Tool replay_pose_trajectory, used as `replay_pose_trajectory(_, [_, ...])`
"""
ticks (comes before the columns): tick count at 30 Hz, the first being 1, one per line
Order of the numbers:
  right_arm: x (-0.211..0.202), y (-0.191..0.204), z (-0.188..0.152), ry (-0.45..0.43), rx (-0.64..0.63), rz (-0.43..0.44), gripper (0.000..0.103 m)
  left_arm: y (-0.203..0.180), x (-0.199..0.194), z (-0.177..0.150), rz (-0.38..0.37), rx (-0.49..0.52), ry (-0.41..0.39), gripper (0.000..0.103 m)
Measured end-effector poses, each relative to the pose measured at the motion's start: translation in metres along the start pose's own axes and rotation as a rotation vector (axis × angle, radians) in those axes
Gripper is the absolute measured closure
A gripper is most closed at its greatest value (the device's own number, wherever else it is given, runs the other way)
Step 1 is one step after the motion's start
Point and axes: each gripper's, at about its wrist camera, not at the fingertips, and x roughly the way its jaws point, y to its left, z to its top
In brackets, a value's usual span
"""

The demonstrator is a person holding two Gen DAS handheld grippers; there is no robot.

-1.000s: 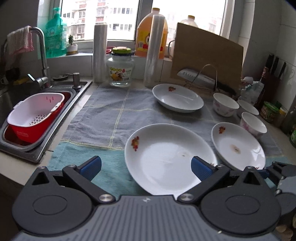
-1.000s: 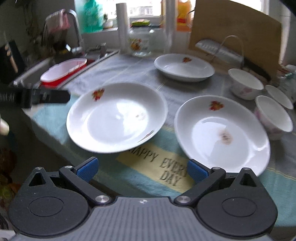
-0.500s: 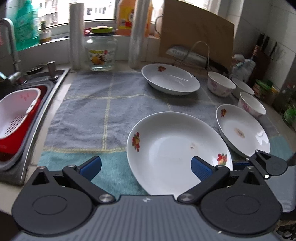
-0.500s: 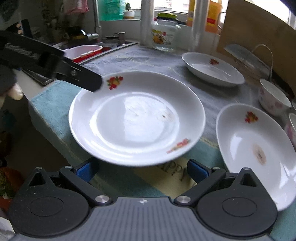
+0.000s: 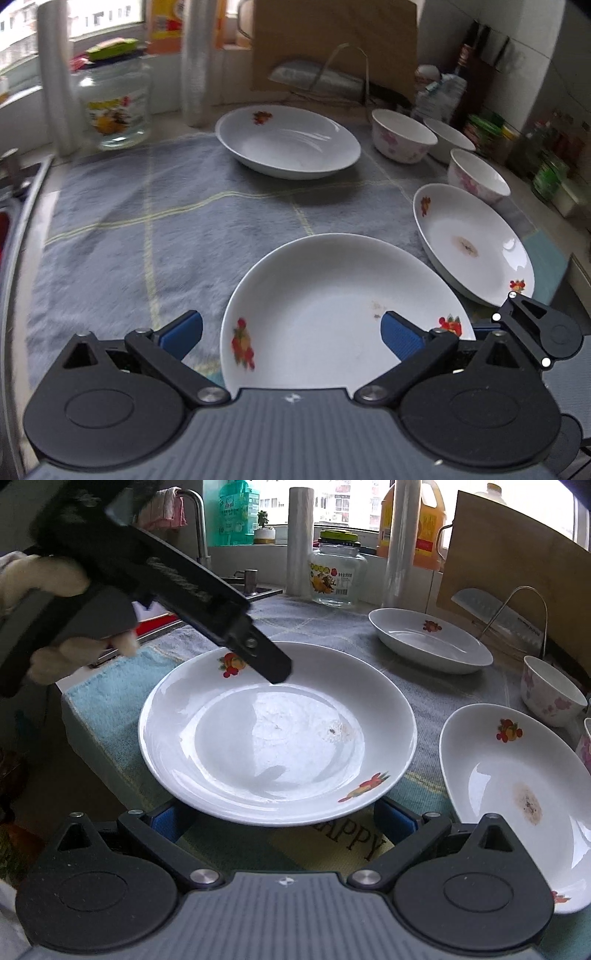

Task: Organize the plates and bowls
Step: 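Lift the held plate with the left tool and carry it toward the sink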

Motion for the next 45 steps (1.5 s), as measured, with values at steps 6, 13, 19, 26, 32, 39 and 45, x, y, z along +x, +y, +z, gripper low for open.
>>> replay_pose_trajectory(6, [0.003, 0.001, 0.003, -0.005, 0.001, -0.001, 0.000, 0.007, 0.019, 0.015, -0.106, 0.055, 0.069, 0.006])
replay_pose_trajectory(13, [0.005, -0.001, 0.007, 0.010, -0.014, 0.013, 0.000, 0.010, 0.033, 0.024, -0.181, 0.128, 0.148, 0.017])
replay_pose_trajectory(19, [0.008, -0.004, 0.012, 0.027, -0.029, 0.034, 0.000, 0.013, 0.040, 0.029, -0.215, 0.159, 0.172, 0.017])
replay_pose_trajectory(26, [0.009, -0.001, 0.015, 0.045, -0.029, 0.028, 0.000, 0.014, 0.040, 0.033, -0.233, 0.169, 0.177, 0.017])
replay_pose_trajectory(32, [0.009, -0.001, 0.017, 0.057, -0.024, 0.024, 0.000, 0.015, 0.039, 0.032, -0.242, 0.172, 0.180, 0.018])
replay_pose_trajectory(39, [0.008, 0.001, 0.026, 0.070, -0.031, 0.021, 0.000, 0.020, 0.035, 0.032, -0.251, 0.163, 0.174, 0.018])
replay_pose_trajectory(45, [0.012, 0.003, 0.043, 0.063, -0.052, 0.023, 0.000, 0.031, 0.025, 0.040, -0.242, 0.158, 0.138, 0.018])
